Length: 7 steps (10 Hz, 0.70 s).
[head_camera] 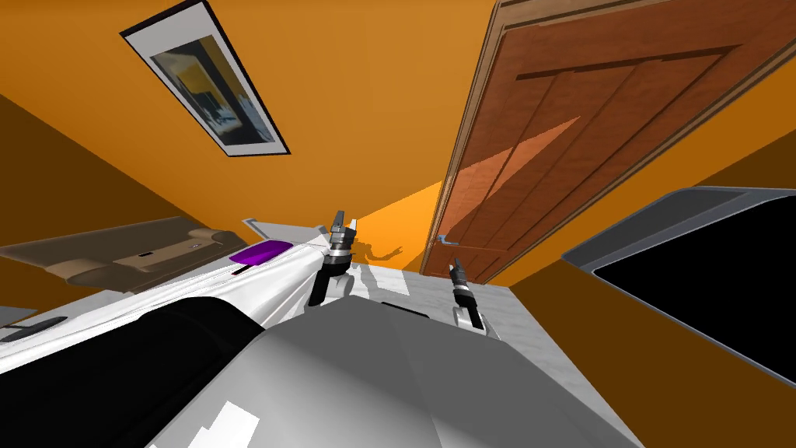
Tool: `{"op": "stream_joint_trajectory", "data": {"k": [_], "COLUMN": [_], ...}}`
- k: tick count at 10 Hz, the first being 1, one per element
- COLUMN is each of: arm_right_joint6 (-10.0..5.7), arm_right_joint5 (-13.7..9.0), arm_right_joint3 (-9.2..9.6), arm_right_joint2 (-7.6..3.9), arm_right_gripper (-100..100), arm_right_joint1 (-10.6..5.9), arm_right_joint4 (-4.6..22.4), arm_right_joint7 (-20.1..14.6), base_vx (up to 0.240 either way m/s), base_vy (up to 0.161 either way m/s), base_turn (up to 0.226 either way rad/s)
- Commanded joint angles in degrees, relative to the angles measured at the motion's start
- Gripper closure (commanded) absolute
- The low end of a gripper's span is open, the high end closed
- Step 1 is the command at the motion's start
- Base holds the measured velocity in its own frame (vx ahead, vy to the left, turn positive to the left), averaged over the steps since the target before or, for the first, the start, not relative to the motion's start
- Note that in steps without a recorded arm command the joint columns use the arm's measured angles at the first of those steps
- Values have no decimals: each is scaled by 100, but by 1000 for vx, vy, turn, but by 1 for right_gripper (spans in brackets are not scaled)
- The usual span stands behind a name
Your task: Pull the door open
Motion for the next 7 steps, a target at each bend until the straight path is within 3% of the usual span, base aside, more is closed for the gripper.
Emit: {"op": "stream_joint_trajectory", "data": {"k": [1,2,5,7], "arm_right_joint6": [-103,-103,-288,-342], "arm_right_joint5": [-28,-28,-78,-93], "arm_right_joint3": [-18,-18,-56,-67], "arm_right_joint2": [-36,-36,-96,-113], "arm_right_gripper": [-100,-100,-100,-100], "arm_right_joint1": [-131,-131,-400,-478], "arm_right_joint4": [286,379,957,1223], "arm_right_joint7": [-44,-44,-111,-131], "base_vx": [77,56,57,53], "base_vy": [-77,-63,-56,-52], "base_turn": [105,30,91,38]}}
